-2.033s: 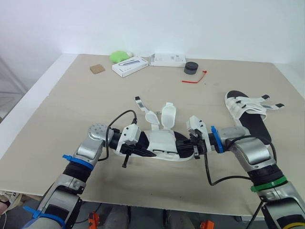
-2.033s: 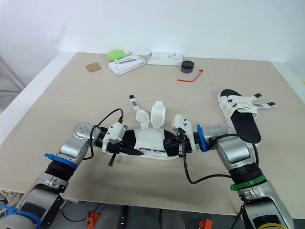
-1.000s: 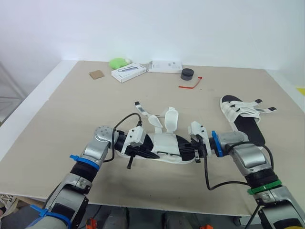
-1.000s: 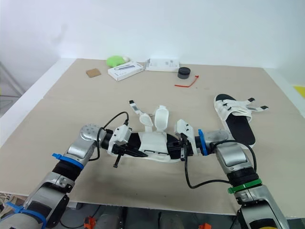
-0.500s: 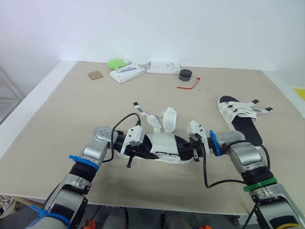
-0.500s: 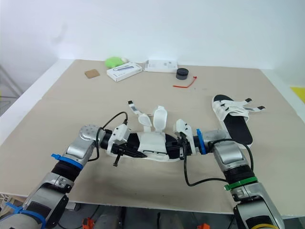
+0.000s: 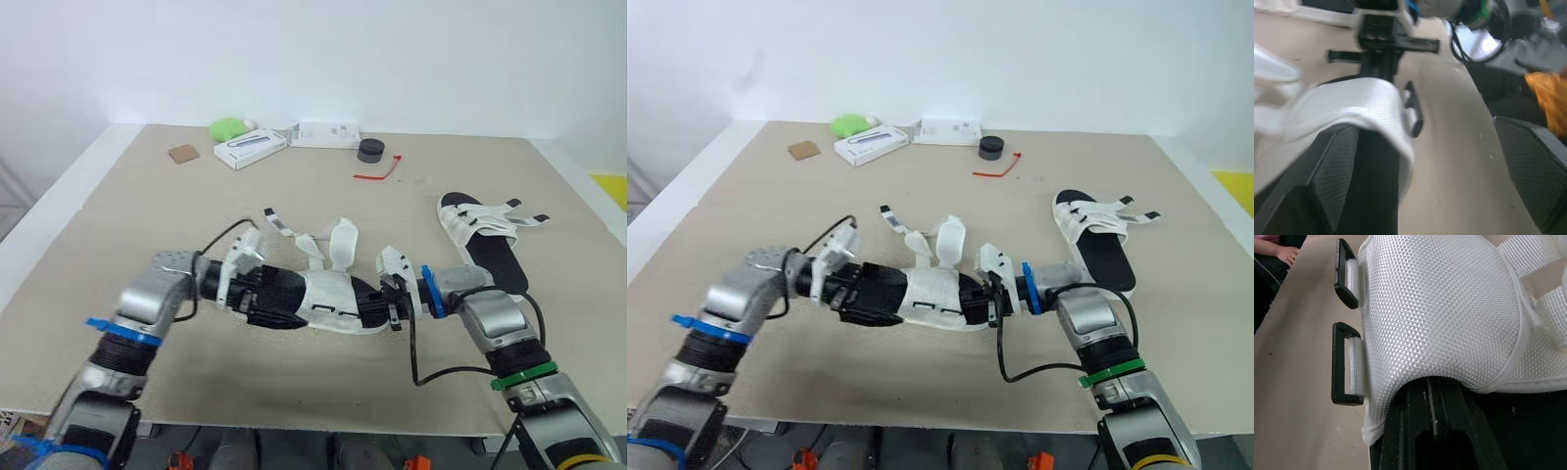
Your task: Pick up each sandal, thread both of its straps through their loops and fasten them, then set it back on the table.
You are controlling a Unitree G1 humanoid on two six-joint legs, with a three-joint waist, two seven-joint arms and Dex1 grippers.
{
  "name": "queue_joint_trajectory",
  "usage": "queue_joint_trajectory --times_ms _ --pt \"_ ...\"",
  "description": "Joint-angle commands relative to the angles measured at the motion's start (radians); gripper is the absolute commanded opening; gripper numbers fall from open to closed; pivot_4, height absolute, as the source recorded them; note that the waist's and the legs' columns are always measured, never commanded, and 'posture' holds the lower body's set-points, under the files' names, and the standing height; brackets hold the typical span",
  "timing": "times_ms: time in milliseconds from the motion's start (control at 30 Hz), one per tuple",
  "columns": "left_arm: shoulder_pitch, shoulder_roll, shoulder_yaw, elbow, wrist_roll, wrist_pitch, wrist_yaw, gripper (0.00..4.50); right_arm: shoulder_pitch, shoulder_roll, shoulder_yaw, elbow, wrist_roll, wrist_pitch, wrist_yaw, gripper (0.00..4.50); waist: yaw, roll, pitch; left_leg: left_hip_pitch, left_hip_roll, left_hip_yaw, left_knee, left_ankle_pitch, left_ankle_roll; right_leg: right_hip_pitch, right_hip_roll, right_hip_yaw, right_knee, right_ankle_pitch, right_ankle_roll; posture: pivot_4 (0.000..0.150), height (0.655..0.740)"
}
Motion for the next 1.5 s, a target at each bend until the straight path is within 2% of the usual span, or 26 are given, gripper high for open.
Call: queue_joint_trajectory --times_ms 33,133,233,367,567,933,1033,1233,1400,1433,1500 --pt "-0.034 0.028 0.096 -0.013 -0.099 0.143 0.066 4.48 0.036 0.006 0.088 0.087 -0.103 -0.006 -0.024 0.00 0.000 -0.001 0.000 0.000 0.000 0.000 0.000 0.000 0.000 0.000 0.000 0.000 0.000 0.000 -0.001 0.150 0.7400" --pt "-0.110 -0.049 0.156 0.146 -0.081 0.190 0.252 4.48 0.022 0.023 0.090 0.102 -0.104 -0.016 -0.025 0.00 0.000 -0.003 0.000 0.002 0.003 0.000 0.000 -0.001 -0.002 0.001 0.002 -0.001 0.000 -0.001 -0.001 0.150 0.7400" --pt "-0.175 -0.108 0.159 0.308 -0.027 0.203 0.387 4.48 0.015 0.032 0.092 0.107 -0.107 -0.024 -0.023 0.00 -0.001 -0.004 -0.001 0.004 0.004 0.000 0.000 -0.001 -0.002 0.002 0.002 -0.003 0.000 0.000 -0.002 0.150 0.7400" --pt "-0.275 -0.167 0.239 0.519 -0.048 0.299 0.527 4.48 0.012 0.039 0.093 0.109 -0.110 -0.026 -0.026 0.00 -0.007 -0.005 0.000 0.006 0.005 0.000 0.000 -0.001 -0.002 0.001 0.003 -0.004 0.000 0.003 -0.002 0.150 0.7400" --pt "-0.337 -0.177 0.273 0.690 -0.038 0.399 0.612 4.48 0.014 0.042 0.090 0.105 -0.111 -0.026 -0.031 0.00 -0.010 -0.005 0.000 0.006 0.009 -0.001 -0.003 -0.002 -0.003 0.001 0.009 -0.003 0.000 0.004 -0.003 0.150 0.7400" --pt "-0.486 -0.299 0.506 0.941 -0.088 0.324 0.848 4.48 0.035 0.042 0.089 0.078 -0.103 -0.012 -0.039 0.00 -0.010 -0.006 0.000 0.008 0.007 -0.001 -0.002 -0.004 -0.006 0.000 0.006 -0.003 0.000 0.004 -0.003 0.150 0.7400" --pt "-0.511 -0.324 0.532 0.986 -0.083 0.315 0.906 4.48 0.031 0.042 0.085 0.074 -0.099 -0.005 -0.039 0.00 -0.010 -0.006 0.000 0.008 0.007 -0.001 -0.003 -0.004 -0.007 0.000 0.007 -0.003 0.000 0.004 -0.003 0.150 0.7400" --pt "-0.548 -0.363 0.581 1.073 -0.067 0.172 1.014 4.48 0.028 0.046 0.086 0.075 -0.100 -0.003 -0.042 0.00 -0.010 -0.006 0.000 0.008 0.007 -0.001 -0.002 -0.005 -0.008 0.000 0.007 -0.003 0.000 0.004 -0.003 0.150 0.7400" --pt "-0.575 -0.379 0.591 1.119 -0.054 0.083 1.050 4.48 0.030 0.049 0.088 0.073 -0.100 0.000 -0.047 0.00 -0.011 -0.006 0.000 0.009 0.007 -0.001 -0.002 -0.005 -0.008 0.000 0.007 -0.003 0.000 0.004 -0.003 0.150 0.7400" --pt "-0.578 -0.379 0.590 1.125 -0.053 0.077 1.050 3.97 0.031 0.049 0.088 0.072 -0.099 0.001 -0.048 0.00 -0.011 -0.006 0.000 0.009 0.007 -0.001 -0.002 -0.005 -0.008 0.000 0.007 -0.003 0.000 0.004 -0.003 0.150 0.7400" --pt "-0.582 -0.379 0.585 1.132 -0.048 0.061 1.049 3.29 0.032 0.049 0.087 0.071 -0.099 0.004 -0.048 0.00 -0.012 -0.006 0.000 0.009 0.007 -0.001 -0.003 -0.005 -0.008 0.000 0.007 -0.003 0.000 0.004 -0.003 0.150 0.7400"
